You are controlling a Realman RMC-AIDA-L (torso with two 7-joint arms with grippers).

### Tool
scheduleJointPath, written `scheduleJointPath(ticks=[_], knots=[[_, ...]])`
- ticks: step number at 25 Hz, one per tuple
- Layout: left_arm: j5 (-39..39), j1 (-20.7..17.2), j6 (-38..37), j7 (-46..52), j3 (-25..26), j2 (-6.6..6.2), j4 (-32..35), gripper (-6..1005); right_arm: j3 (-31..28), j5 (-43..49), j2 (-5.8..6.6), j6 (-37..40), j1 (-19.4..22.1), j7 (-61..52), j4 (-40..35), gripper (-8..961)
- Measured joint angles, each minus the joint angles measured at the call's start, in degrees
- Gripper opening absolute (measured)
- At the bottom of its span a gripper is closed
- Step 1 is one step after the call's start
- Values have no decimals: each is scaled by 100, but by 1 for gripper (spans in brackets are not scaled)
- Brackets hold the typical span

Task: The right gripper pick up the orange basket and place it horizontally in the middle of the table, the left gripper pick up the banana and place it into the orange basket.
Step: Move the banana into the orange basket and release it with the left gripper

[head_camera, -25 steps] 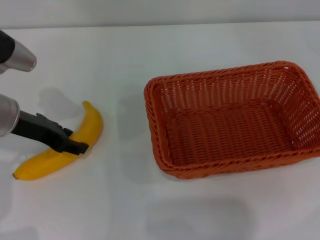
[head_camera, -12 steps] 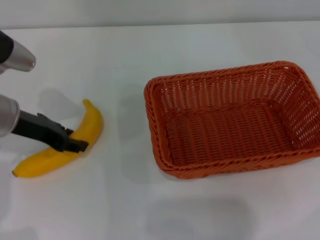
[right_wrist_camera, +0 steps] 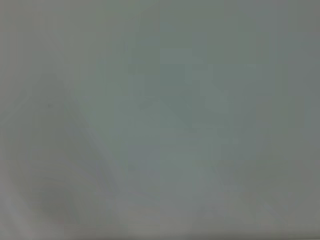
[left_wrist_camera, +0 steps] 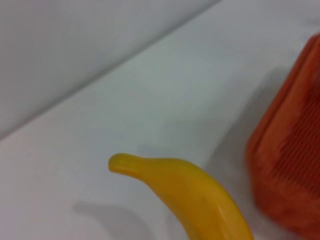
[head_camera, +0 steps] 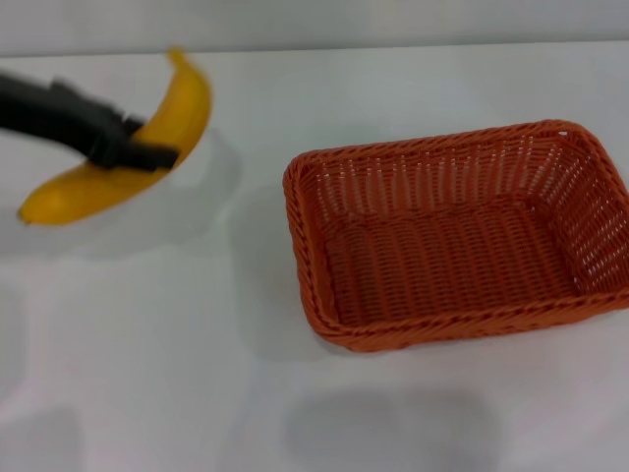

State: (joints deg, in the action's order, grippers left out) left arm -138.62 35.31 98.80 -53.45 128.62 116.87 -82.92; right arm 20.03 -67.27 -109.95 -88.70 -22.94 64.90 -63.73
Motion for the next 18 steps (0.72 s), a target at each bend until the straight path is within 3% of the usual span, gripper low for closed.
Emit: scheduleJointPath(ticks=[5, 9, 13, 18], knots=[[389, 845, 532, 456, -56, -120, -2, 484, 15, -5, 8, 25, -65, 80, 0, 833], [444, 1607, 688, 631, -218, 16, 235, 484, 34, -13, 17, 50, -103, 187, 1, 833], [483, 2150, 263, 827, -824, 165, 782, 483, 11, -21, 38, 64, -130, 306, 0, 833], [884, 2479, -732, 964, -1782, 208, 1543, 483, 2, -27, 73, 81, -135, 444, -8, 833]])
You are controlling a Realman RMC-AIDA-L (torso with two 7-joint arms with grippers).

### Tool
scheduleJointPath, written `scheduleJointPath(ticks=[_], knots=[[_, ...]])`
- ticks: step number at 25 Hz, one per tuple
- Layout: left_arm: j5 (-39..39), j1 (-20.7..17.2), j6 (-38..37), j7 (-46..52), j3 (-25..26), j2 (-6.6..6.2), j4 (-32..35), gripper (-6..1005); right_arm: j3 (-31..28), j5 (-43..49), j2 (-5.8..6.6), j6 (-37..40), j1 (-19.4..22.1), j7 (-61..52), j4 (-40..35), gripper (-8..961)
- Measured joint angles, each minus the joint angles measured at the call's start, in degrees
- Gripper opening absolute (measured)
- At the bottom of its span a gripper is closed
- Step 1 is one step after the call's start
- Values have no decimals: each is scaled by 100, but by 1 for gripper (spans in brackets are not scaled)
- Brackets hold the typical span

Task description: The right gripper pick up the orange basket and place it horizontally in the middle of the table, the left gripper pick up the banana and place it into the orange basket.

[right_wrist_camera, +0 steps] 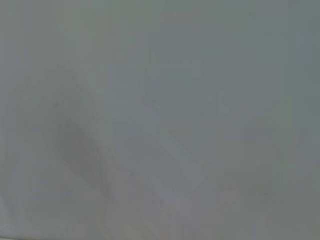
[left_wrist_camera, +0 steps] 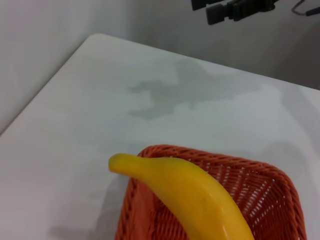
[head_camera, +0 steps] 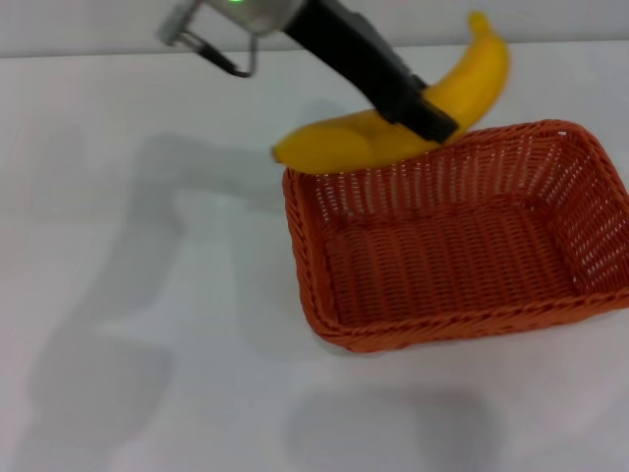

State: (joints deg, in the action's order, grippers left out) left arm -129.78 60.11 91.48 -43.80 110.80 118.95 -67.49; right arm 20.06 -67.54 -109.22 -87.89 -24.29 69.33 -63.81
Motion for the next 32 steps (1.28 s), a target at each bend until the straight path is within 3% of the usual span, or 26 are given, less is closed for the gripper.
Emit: scheduleJointPath(ticks=[8, 15, 17, 18, 21, 27, 32], knots=[[520, 60, -959, -23, -803, 18, 556, 532, -2, -142, 38, -38, 109, 59, -24, 833], [797, -168, -1155, -118, -847, 22, 494, 617, -2, -173, 48, -37, 235, 149, -48, 833], [875, -366, -1221, -201, -815, 23, 305, 749, -11, -242, 49, -29, 299, 176, -48, 833], [931, -529, -1289, -260, -801, 23, 141, 815, -30, -288, 50, -27, 343, 188, -46, 833], [1115, -1088, -1528, -449, -789, 23, -376, 814, -181, -415, 38, -50, 450, 261, -18, 833], [1937, -2973, -2208, -1284, -601, 16, -1643, 811, -381, -588, -178, -81, 635, 621, -1, 833], [3147, -4296, -2559, -2522, -332, 18, -1922, 809, -423, -955, -383, -40, 897, 1007, 9, 832]])
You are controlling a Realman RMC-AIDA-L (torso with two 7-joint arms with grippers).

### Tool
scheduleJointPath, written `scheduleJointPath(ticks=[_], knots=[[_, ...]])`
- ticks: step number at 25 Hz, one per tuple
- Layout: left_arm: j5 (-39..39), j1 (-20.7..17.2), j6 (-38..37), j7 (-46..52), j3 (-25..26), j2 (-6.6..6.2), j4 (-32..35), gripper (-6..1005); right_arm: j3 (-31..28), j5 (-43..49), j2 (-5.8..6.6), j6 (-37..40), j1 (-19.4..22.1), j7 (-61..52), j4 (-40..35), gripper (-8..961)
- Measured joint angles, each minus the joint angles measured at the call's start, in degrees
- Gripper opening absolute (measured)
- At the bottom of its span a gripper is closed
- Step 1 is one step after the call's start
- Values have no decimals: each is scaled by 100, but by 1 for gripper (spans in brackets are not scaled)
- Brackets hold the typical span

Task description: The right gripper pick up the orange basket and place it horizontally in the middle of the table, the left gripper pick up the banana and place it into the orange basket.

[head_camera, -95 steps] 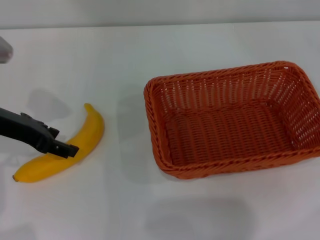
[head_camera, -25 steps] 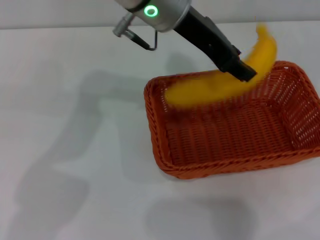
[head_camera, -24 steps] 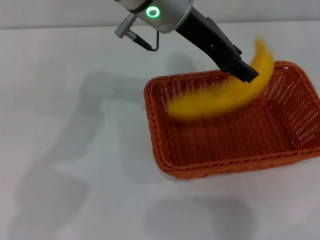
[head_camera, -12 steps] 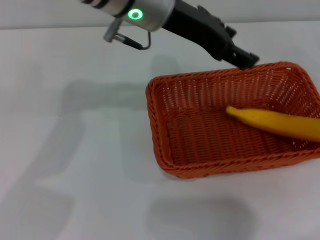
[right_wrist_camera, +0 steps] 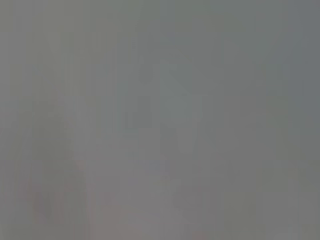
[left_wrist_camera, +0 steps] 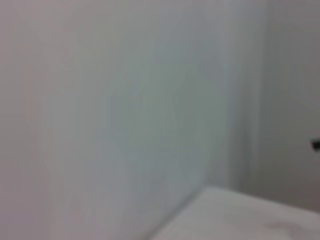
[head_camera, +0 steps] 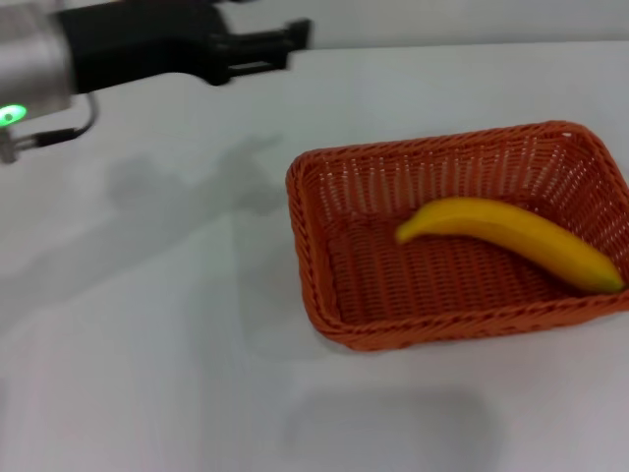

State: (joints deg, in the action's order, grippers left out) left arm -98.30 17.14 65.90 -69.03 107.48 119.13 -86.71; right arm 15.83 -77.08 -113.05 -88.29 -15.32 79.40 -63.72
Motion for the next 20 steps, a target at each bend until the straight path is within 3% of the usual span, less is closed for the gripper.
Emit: scheduleJointPath(ticks=[4, 8, 15, 20], knots=[[1203, -790, -145, -1121, 278, 6, 346, 808, -128, -442, -145, 0, 181, 537, 189, 831], [2393, -1234, -36, -2280, 592, 13, 1154, 808, -349, -1027, -149, -11, 239, 1280, 999, 830], [3691, -1510, 308, -3888, 1004, 14, 2761, 807, -1018, -1396, -141, 7, 155, 3045, 2417, 829], [4555, -1539, 786, -5094, 1230, 19, 3962, 807, -1090, -1619, -139, -2, 140, 3759, 3031, 829]])
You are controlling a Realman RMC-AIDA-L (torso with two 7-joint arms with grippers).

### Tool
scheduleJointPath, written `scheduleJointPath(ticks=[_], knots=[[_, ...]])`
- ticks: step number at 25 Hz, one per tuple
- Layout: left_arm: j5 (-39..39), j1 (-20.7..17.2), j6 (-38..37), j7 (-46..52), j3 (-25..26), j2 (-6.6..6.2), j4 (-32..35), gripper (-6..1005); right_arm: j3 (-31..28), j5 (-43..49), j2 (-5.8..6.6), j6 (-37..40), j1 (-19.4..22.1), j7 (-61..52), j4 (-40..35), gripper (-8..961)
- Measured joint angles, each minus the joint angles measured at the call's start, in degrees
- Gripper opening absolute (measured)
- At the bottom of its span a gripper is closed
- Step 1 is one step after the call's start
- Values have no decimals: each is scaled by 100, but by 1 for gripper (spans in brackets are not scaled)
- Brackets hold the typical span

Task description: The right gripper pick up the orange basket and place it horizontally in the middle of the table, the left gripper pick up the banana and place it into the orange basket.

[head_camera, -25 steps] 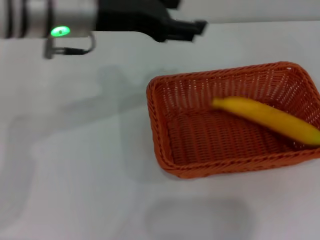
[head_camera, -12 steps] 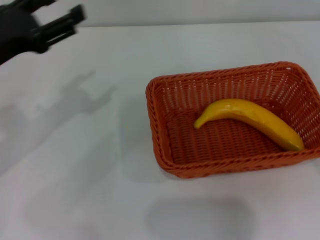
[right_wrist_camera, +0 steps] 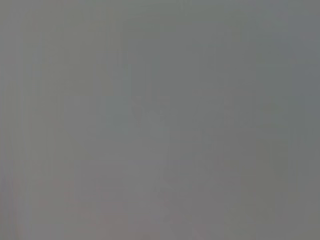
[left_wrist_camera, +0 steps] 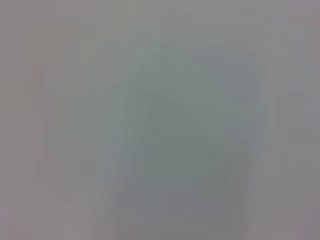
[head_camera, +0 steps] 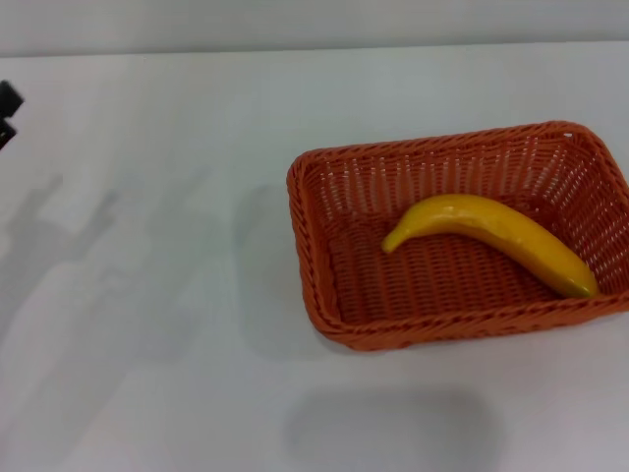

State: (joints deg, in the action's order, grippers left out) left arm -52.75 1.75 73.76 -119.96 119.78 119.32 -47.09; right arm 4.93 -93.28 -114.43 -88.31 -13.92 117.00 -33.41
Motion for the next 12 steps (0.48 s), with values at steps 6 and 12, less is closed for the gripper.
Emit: scheduleJointPath(ticks=[6, 12], knots=[[726, 58, 552, -1028, 150, -7, 1004, 806, -22, -23, 5, 105, -6, 240, 145, 829], [987, 232, 589, -1445, 167, 2, 1516, 806, -31, -52, 17, 116, -8, 540, 367, 829]])
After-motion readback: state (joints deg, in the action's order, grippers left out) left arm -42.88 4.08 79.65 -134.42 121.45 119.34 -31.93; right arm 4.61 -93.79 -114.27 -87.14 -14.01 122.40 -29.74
